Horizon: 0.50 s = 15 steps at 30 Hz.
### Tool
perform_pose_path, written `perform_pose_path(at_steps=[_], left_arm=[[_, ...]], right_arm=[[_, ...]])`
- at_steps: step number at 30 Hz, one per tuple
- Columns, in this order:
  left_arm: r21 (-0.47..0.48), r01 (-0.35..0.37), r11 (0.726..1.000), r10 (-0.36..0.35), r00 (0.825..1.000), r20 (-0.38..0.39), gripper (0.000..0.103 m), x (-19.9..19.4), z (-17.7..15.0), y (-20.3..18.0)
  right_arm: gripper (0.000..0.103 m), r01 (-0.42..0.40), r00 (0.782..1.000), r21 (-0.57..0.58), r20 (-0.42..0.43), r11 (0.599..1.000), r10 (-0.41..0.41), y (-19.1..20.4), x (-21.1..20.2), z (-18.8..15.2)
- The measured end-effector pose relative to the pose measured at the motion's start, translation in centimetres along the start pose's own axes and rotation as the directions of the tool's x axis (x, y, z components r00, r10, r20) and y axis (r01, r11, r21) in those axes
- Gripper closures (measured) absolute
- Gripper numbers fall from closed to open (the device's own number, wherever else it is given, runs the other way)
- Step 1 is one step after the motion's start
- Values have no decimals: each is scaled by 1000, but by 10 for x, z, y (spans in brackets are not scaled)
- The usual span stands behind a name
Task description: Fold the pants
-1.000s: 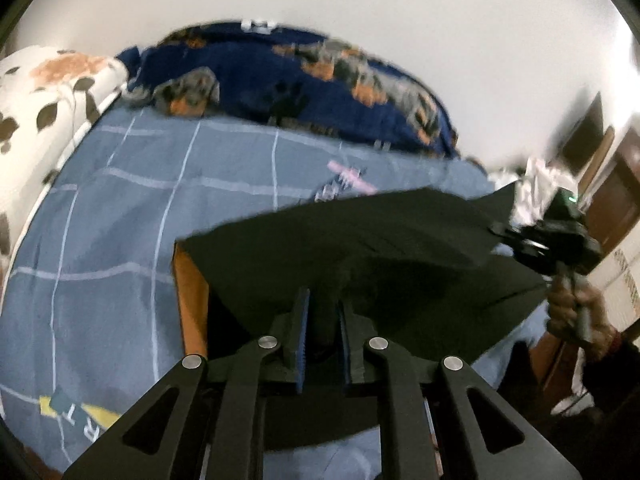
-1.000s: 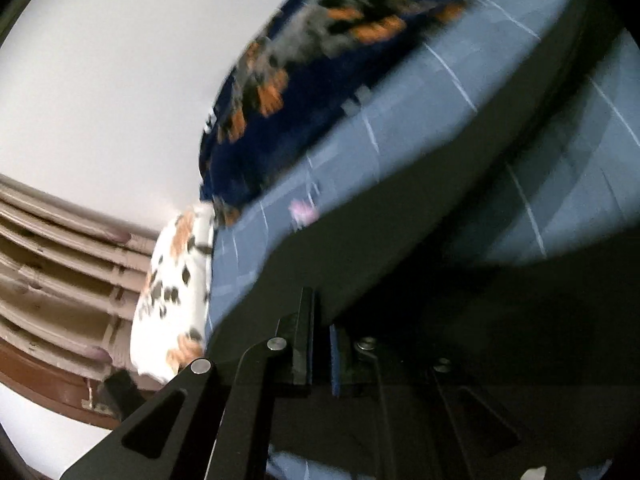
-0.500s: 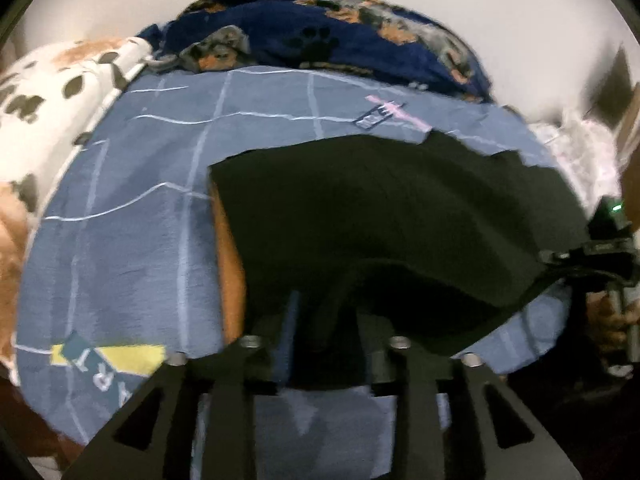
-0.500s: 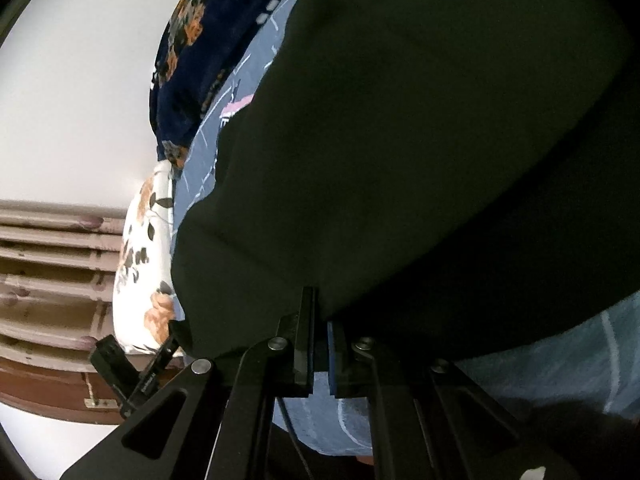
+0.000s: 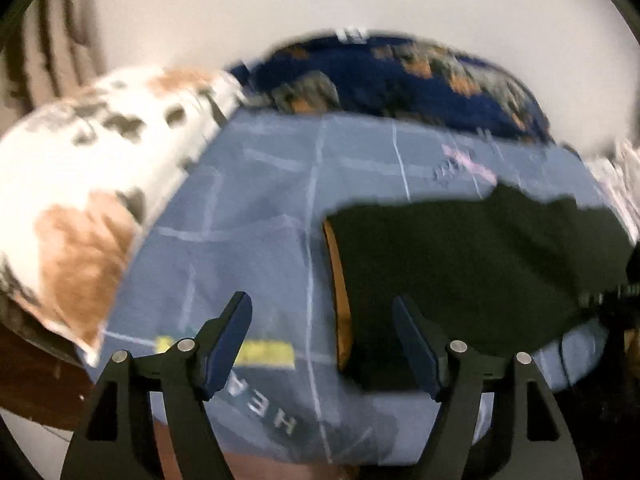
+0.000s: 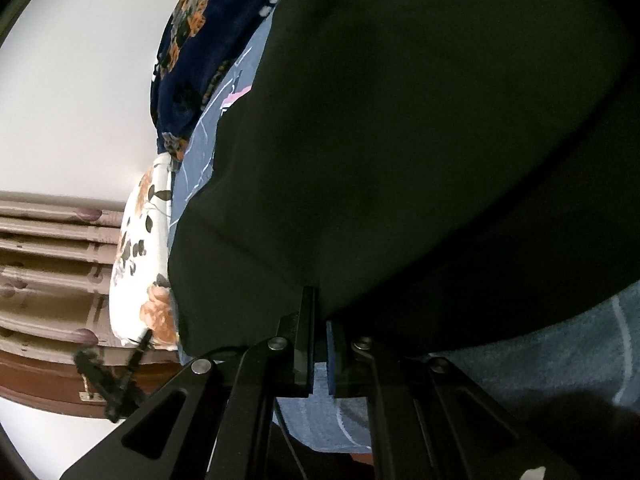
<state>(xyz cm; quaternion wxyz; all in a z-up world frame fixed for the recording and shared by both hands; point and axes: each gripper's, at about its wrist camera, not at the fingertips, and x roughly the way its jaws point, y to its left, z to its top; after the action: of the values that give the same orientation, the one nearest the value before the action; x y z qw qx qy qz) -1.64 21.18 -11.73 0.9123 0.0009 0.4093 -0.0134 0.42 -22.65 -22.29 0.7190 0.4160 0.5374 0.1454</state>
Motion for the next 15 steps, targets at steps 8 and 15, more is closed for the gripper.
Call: perform_pose_path(at_steps=[8,15], left_arm=[[59,212,976,-209,977,-49,31,22,15,-70],[64,259,964,-236,940,-245,50,83,-21,-106]], right_arm=[[100,-22,1000,13,3,1000,22,-4,0,0],[94,-82,997,-2,11,997,82,-8,-10,2]])
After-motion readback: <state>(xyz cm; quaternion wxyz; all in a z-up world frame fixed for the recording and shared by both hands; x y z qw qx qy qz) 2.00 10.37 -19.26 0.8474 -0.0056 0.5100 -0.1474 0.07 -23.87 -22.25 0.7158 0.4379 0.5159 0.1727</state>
